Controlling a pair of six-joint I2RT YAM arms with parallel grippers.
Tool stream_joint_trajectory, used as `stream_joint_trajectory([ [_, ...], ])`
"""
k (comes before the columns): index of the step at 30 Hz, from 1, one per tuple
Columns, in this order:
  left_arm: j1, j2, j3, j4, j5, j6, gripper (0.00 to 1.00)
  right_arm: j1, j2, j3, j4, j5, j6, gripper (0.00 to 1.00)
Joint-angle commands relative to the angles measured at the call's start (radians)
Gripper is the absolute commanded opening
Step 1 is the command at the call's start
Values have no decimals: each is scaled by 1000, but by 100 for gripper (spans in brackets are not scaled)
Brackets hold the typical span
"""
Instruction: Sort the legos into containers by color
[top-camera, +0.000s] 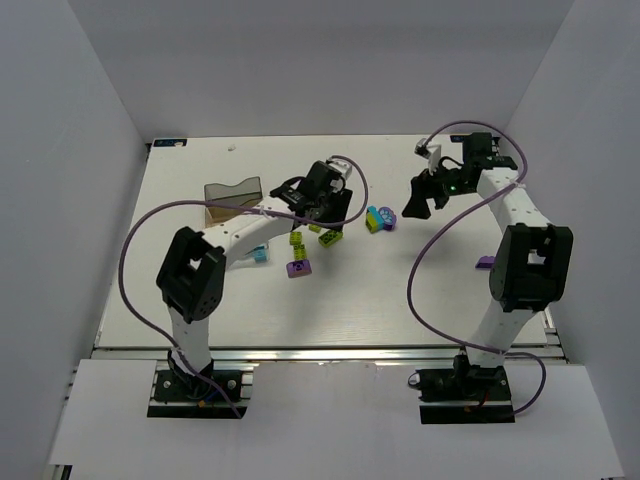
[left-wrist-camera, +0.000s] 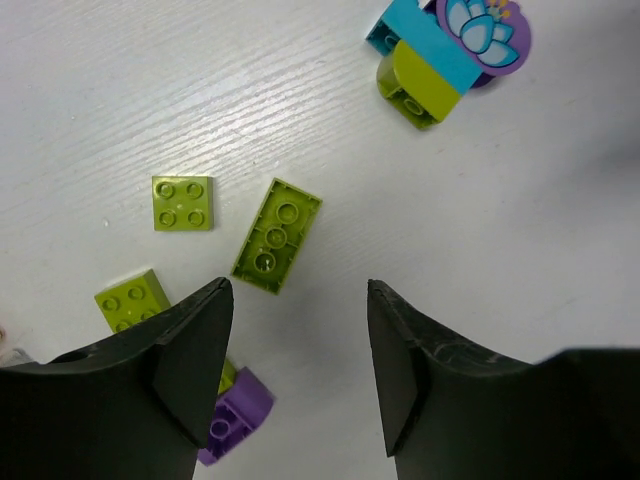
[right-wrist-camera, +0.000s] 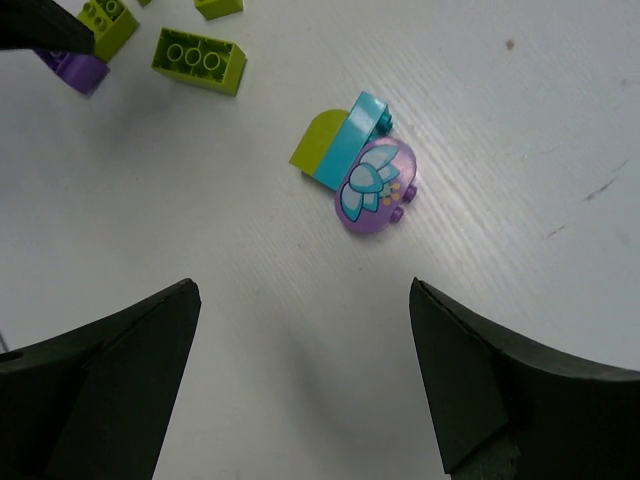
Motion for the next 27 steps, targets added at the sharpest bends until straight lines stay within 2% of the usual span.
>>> stream_joint_trajectory([
  [1,-5,-131,-63,31,12,-92,66,3,9,116,-163,-79,-337,89],
  [5,-4,-237,-148,54,7,-160,67,47,45,165,-258,-43,-767,89],
  [9,-2,-338,-214,60,-20,-224,69,99,93,162,-297,67,-1007,90],
  [12,-1,-430,-278,72,-54,-277,70,127,148,187,-291,97,-1051,89],
  [20,5,-648,-432,83,-131,-392,72,159,252,242,-164,129,-960,89],
  [27,5,-788,-525,72,-181,-461,74,199,320,293,-159,155,-933,89],
])
